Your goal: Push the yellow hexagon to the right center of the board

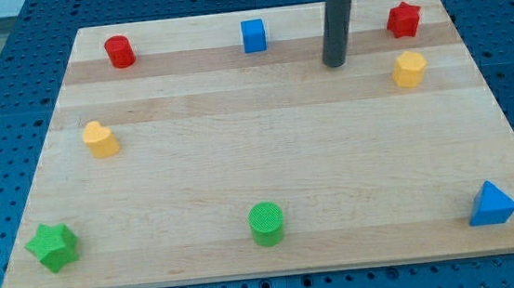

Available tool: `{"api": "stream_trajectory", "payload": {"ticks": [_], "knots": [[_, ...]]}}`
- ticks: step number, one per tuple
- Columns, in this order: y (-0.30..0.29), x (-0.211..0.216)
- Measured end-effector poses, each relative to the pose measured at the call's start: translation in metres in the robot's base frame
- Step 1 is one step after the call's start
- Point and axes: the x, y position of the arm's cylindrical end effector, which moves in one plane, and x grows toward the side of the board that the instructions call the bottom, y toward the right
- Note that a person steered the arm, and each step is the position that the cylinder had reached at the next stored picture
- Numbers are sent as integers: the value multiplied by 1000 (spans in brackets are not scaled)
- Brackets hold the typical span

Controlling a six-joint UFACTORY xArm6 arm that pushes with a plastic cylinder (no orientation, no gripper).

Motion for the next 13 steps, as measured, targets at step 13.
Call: {"api": "stream_trajectory", "payload": {"ticks": [13], "knots": [[98,43]]}}
